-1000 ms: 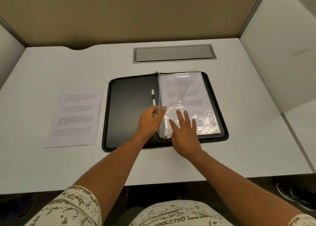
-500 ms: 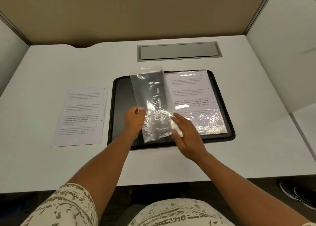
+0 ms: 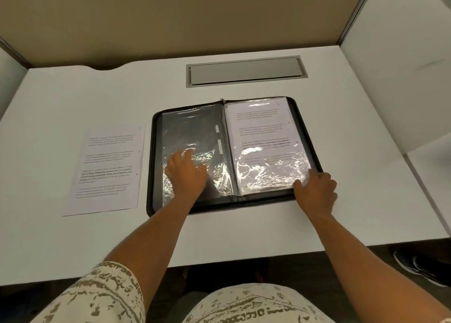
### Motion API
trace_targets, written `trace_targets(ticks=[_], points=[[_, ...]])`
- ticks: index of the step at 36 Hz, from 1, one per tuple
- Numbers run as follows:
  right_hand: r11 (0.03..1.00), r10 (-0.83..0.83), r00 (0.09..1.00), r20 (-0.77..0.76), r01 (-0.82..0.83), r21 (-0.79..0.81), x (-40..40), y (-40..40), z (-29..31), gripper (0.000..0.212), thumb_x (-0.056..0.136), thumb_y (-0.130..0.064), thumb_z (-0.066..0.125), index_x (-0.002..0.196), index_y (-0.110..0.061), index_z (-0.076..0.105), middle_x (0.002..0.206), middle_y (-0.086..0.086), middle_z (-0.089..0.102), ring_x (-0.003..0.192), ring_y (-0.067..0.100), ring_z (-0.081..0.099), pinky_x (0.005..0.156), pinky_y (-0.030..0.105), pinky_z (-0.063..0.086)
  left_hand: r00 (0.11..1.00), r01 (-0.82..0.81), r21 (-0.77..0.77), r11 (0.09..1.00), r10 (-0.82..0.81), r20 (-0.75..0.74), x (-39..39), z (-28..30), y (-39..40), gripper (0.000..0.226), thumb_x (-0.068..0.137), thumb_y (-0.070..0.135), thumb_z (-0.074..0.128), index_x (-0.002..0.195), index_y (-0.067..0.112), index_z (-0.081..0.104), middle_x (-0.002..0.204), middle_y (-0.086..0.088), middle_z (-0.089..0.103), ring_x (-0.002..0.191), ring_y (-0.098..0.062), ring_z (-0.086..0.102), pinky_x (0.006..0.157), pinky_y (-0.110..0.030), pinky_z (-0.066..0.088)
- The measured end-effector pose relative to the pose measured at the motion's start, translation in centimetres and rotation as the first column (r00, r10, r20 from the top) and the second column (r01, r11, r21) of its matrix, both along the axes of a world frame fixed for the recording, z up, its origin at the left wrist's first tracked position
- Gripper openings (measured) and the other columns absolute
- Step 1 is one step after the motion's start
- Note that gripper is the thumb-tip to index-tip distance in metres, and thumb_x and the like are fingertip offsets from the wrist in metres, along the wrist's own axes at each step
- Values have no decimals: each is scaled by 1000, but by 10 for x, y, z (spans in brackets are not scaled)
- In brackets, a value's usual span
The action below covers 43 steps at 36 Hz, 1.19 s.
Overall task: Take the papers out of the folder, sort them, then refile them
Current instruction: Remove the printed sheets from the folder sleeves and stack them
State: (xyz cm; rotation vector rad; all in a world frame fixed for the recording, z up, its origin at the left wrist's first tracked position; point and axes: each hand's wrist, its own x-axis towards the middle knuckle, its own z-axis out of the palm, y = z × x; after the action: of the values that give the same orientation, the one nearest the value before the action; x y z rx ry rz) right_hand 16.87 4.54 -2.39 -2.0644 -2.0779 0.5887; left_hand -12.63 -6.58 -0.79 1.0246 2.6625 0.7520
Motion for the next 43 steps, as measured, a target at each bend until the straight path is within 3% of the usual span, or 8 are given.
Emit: trace_targets(ticks=[7,13,18,23,26,32,37,43], points=[[997,-69,990,-123,71,13,3,8,5,42,95,-24,61,134,-11,57,121,19,57,115,38,50,89,44,45,877,478,79,875,-481,23,55,-5,23,27,91,15,60,117,18,70,119,1,63,121,-18,45,101,-29,40],[991,-129,898,-421,125,-37,9,16,18,23,96,-19,62,117,-11,67,98,4,68,89,21,63,74,23,43,747,652,21,758,-647,155,99,-9,37,29,94,27,63,123,23,66,125,2,60,118,-18,47,98,-36,44],[988,-153,871,-467,139,-65,18,23,24,14,96,-22,63,102,-12,71,90,-1,70,84,16,64,67,18,44,658,749,-146,647,-751,46,122,-9,47,55,87,42,69,137,22,55,134,-1,52,126,-23,41,100,-37,44],[984,-180,814,-552,155,-92,25,28,28,10,94,-23,65,97,-15,71,87,-7,67,83,10,62,71,20,46,598,760,-193,620,-784,-163,131,-9,52,32,91,25,62,121,14,62,117,-4,59,111,-24,49,80,-37,52],[977,-209,763,-611,132,-168,28,32,28,10,94,-25,66,96,-17,70,90,-4,69,86,16,64,74,24,48,612,751,-175,637,-771,-178,131,-8,56,19,97,23,52,105,13,66,101,-2,62,99,-23,51,65,-35,48],[950,-262,660,-704,46,-310,29,27,30,29,95,-47,64,108,-22,65,100,3,70,86,17,69,69,28,57,770,637,-82,766,-638,28,126,-6,61,27,100,25,45,78,19,60,80,3,57,76,-19,53,63,-35,45],[903,-221,703,-676,-115,-414,25,19,21,50,89,-39,75,131,-23,53,109,3,67,99,19,69,74,30,57,830,553,-8,833,-551,84,127,-5,60,21,98,28,51,94,20,70,93,5,66,81,-17,60,72,-35,51],[927,-159,781,-604,-92,-363,2,15,20,34,85,-26,74,115,-18,60,98,0,67,90,16,64,70,26,51,817,576,-22,817,-574,57,129,-6,55,16,97,31,56,94,24,69,93,7,65,79,-15,61,68,-31,50]])
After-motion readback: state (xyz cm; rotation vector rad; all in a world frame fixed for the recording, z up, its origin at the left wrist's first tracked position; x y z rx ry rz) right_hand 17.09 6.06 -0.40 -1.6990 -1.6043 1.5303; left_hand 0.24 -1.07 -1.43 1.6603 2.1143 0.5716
